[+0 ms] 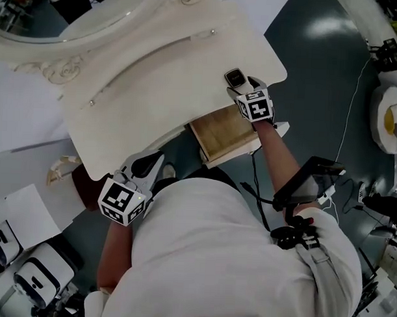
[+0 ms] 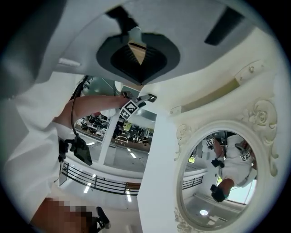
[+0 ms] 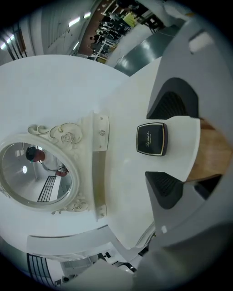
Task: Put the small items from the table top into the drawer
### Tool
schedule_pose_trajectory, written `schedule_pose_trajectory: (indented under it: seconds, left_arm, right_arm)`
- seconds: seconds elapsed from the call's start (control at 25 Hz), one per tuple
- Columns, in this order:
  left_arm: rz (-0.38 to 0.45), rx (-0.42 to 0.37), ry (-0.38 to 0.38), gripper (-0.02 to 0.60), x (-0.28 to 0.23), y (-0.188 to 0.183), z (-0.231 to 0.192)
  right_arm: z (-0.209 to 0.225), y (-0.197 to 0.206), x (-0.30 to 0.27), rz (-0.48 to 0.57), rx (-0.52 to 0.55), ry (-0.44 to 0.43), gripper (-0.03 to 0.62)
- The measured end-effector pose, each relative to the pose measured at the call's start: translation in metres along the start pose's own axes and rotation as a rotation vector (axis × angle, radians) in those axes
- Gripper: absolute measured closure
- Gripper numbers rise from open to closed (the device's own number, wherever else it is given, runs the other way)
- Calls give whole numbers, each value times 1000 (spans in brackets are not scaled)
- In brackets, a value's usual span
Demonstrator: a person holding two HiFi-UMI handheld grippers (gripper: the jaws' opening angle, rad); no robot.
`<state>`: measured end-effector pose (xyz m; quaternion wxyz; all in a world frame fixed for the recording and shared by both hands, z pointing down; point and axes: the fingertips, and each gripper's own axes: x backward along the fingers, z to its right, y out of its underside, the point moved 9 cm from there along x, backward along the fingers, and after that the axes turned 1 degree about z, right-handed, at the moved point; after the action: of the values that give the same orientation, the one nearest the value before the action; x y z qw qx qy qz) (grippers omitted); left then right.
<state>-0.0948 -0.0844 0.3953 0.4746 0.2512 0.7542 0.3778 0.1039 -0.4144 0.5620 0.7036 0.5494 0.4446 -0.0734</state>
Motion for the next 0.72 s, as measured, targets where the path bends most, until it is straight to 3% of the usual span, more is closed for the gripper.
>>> schedule_pose_trajectory:
  seconds: [0.32, 0.72]
  left_arm:
    - [-27, 58, -73, 580, 1, 10, 1]
    - [-41, 66, -76, 580, 1, 10, -2]
  right_arm:
    - [16, -7, -46, -43, 23, -30, 230]
    - [18, -1, -57, -63, -17, -53, 260]
